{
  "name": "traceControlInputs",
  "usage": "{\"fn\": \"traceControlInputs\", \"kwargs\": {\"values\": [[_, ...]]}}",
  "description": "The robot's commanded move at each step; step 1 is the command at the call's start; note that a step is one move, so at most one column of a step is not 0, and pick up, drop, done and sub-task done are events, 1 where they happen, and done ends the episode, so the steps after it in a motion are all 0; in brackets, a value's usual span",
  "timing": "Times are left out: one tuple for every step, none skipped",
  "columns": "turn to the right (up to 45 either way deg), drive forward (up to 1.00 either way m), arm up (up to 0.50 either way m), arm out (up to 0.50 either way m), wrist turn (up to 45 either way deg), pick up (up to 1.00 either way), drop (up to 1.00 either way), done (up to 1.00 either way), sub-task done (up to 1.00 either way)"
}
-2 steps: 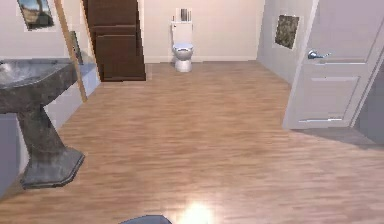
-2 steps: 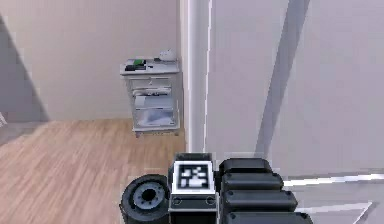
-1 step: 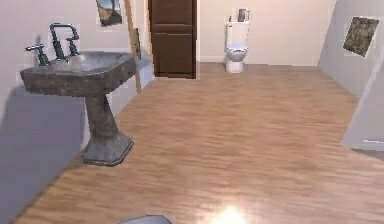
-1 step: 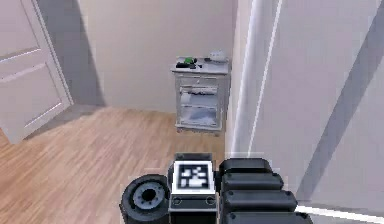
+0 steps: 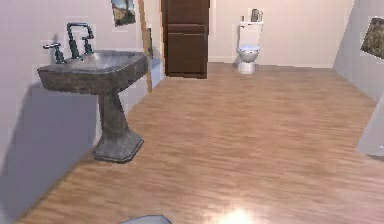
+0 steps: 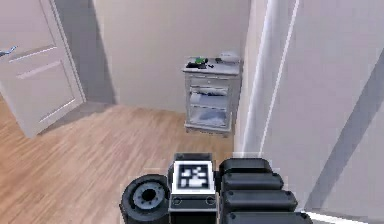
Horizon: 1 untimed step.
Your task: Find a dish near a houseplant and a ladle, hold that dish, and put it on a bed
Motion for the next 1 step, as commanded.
{"fn": "traceControlInputs", "kwargs": {"values": [[0.0, 1.00, 0.00, 0.00, 0.0, 0.00, 0.00, 0.00, 0.00]]}}
